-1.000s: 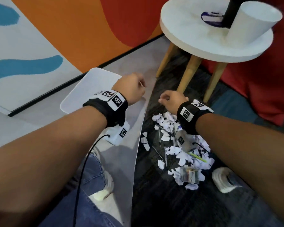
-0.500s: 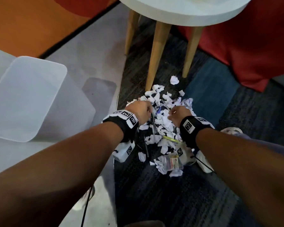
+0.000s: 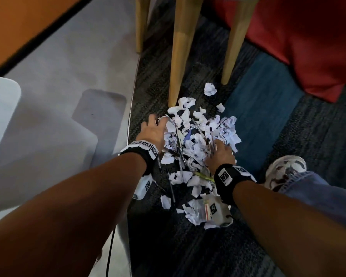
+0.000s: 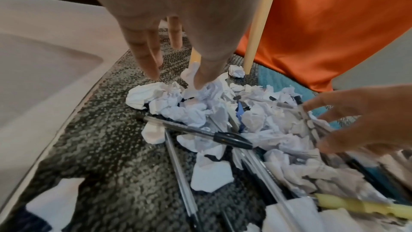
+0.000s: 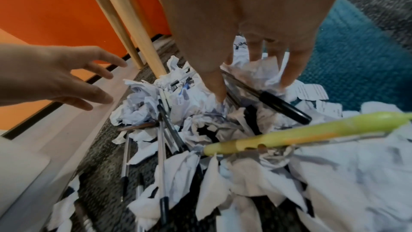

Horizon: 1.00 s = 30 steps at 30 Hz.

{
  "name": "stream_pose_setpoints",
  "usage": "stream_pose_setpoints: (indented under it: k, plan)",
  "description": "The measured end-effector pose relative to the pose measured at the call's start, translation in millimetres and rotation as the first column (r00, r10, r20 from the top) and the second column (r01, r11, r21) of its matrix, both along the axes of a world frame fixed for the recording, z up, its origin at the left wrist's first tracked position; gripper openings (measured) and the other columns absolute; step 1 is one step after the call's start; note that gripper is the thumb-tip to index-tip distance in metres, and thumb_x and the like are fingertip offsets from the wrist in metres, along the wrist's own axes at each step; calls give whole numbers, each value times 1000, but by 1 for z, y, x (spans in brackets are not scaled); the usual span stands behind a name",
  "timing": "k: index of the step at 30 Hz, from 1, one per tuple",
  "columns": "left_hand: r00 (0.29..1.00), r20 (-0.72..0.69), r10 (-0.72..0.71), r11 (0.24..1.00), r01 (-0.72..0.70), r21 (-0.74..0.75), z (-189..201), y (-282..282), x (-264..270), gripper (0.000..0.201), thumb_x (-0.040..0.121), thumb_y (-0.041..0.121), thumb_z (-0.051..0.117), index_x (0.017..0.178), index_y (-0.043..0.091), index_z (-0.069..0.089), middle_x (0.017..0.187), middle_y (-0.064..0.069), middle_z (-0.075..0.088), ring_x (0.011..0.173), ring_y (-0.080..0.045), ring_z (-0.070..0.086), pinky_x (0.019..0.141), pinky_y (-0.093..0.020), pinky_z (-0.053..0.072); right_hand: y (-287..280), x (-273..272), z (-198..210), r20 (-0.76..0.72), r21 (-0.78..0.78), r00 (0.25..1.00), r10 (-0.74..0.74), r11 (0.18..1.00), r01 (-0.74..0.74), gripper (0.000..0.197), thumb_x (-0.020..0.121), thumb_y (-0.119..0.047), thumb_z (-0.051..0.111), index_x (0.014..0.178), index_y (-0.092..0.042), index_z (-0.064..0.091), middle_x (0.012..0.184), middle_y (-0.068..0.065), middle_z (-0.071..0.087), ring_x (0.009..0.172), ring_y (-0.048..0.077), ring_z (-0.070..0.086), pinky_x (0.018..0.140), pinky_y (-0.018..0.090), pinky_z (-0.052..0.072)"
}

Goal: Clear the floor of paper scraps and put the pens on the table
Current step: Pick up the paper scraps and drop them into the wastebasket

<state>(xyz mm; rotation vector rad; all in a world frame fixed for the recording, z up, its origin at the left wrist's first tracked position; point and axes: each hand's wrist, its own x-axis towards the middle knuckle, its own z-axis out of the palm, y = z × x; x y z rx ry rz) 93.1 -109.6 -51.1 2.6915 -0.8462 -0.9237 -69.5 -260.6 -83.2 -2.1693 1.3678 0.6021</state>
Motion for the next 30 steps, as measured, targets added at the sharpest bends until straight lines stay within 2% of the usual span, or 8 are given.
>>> stream_pose_setpoints:
  k: [5,8,12,14,15,17,25,30]
  plan:
    - [975,-43,-219,974,221,51,-14,-7,17,92,80,-13,51,152,34,18,160,-7,3,135,-44,29,109,-47,38,-3,-10,-5,158,101,987,-32,995,16,64,81,1,68,135,-24,44,134,13,39,103,28,54,81,26,42]
    - [961,-60,-268,962,271,37,-19,-14,17,79,83,-13,47,148,28,31,158,-10,17,136,-37,36,109,-39,38,-3,-12,-2,232,145,970,-68,989,35,68,79,0,72,135,-27,44,132,11,44,105,26,53,86,29,48]
    - [968,-57,-244,969,246,30,-16,-22,11,48,93,-1,50,137,16,47,136,-13,39,116,-34,52,93,-32,42,3,-15,9,359,283,900,-249,948,150,73,82,7,68,137,-31,39,118,-2,44,76,10,63,49,40,51]
    - [973,-62,-222,975,223,9,-12,-24,11,40,95,2,51,133,13,49,130,-13,42,105,-30,54,83,-30,42,7,-18,15,427,272,862,-272,948,164,67,84,-4,69,138,-29,38,118,-1,46,93,14,66,73,49,56]
    - [975,-57,-216,976,216,1,-9,-23,11,38,95,3,51,132,12,50,129,-12,43,102,-29,54,81,-29,41,8,-19,19,429,220,871,-240,963,157,68,83,-14,73,139,-27,37,126,2,48,107,20,60,89,44,52]
    - [979,-28,-204,979,203,-11,1,-22,10,37,96,7,52,133,13,50,127,-12,46,105,-31,56,84,-31,44,11,-20,24,449,172,868,-214,973,151,64,85,-24,71,140,-26,36,134,5,47,120,22,50,100,39,45]
    - [993,15,-116,989,117,-93,67,0,7,29,98,19,52,125,19,59,123,-11,60,109,-28,58,87,-33,45,28,-16,65,490,102,856,-162,986,129,37,91,-14,61,128,-17,56,123,9,58,98,23,60,84,23,45]
    - [995,88,-50,987,63,-149,126,27,1,26,98,24,48,121,19,60,117,-14,65,107,-33,60,86,-35,46,43,1,116,536,138,827,-170,984,113,16,91,-11,61,105,-14,68,115,4,66,99,21,62,90,22,44]
